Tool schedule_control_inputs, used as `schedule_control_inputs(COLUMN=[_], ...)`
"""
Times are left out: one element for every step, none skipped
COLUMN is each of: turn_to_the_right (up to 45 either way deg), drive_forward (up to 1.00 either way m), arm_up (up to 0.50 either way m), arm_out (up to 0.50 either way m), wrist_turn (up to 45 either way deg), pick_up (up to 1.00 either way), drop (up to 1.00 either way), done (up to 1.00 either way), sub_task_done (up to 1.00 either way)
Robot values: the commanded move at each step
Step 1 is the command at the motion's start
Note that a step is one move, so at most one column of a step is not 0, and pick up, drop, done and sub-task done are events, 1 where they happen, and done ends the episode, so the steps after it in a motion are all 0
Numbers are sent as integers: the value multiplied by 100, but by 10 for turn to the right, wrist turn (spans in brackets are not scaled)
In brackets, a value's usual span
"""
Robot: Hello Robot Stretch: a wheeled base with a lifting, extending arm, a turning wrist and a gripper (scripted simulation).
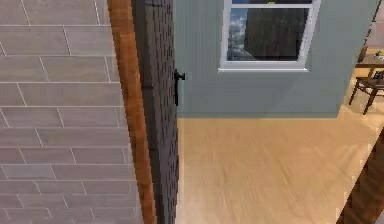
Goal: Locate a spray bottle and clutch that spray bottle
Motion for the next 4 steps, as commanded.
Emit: schedule_control_inputs(turn_to_the_right=[210, 0, 90, 0], drive_forward=[0, 45, 0, 55], arm_up=[0, 0, 0, 0], arm_out=[0, 0, 0, 0], wrist_turn=[0, 0, 0, 0], pick_up=[0, 0, 0, 0], drop=[0, 0, 0, 0], done=[0, 0, 0, 0], sub_task_done=[0, 0, 0, 0])
